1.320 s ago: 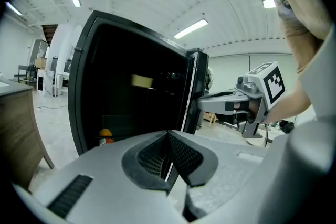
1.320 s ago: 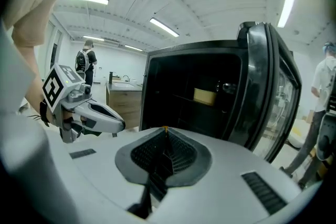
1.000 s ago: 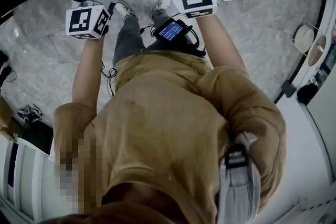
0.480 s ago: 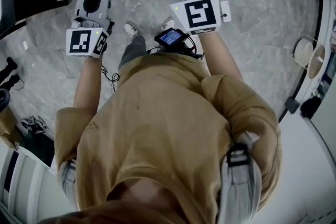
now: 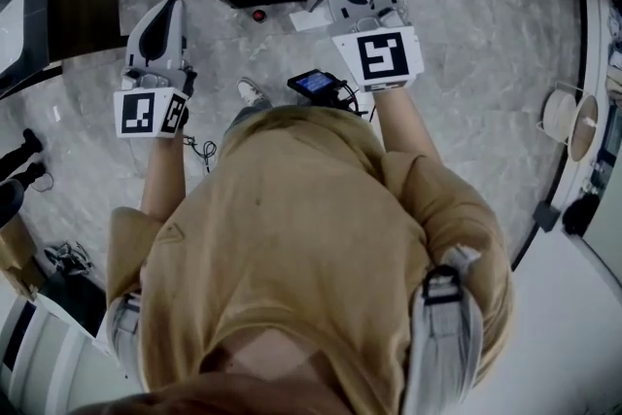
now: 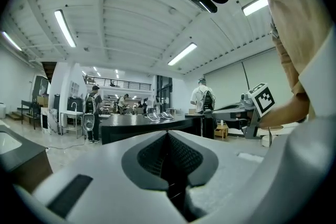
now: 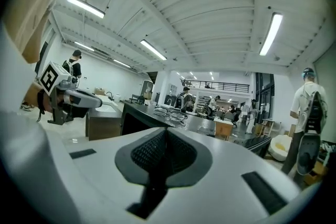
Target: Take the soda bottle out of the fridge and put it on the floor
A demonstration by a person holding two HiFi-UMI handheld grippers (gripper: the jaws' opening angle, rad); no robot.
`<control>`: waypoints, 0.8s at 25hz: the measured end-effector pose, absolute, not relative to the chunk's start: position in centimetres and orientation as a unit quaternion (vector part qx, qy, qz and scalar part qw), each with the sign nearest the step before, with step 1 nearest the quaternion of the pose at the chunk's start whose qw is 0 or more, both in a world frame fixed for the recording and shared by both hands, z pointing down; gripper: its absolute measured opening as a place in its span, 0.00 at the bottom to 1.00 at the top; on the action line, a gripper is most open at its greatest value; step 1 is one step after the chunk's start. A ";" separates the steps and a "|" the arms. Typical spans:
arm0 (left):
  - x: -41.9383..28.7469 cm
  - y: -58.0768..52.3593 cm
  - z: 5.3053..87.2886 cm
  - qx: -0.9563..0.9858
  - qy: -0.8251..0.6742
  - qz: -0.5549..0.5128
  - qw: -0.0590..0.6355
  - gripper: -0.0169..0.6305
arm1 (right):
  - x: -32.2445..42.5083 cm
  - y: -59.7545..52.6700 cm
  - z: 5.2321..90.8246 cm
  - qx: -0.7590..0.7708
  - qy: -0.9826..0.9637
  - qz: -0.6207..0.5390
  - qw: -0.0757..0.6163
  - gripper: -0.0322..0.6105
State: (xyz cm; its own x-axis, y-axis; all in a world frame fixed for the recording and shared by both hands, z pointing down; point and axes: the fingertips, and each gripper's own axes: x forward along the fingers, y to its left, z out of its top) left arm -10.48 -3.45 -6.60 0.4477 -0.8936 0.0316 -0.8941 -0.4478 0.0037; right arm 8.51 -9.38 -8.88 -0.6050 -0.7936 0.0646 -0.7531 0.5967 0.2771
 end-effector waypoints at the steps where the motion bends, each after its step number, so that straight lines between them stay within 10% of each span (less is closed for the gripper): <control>1: -11.0 -3.3 -7.2 0.847 -0.531 0.010 0.004 0.03 | 8.8 -9.4 -9.0 0.439 -0.887 -0.108 0.089 0.05; 20: -15.6 -1.1 -15.0 0.811 -0.582 -0.026 -0.056 0.03 | 13.4 -7.6 -14.3 0.484 -0.867 -0.106 0.062 0.05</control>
State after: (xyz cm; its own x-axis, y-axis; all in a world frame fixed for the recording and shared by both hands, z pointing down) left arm -15.55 -1.12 -15.03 0.3223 -0.9406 -0.1068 -0.9464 -0.3175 -0.0598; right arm 13.40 -7.63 -14.33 -0.5240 -0.8517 0.0060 -0.8254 0.5095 0.2432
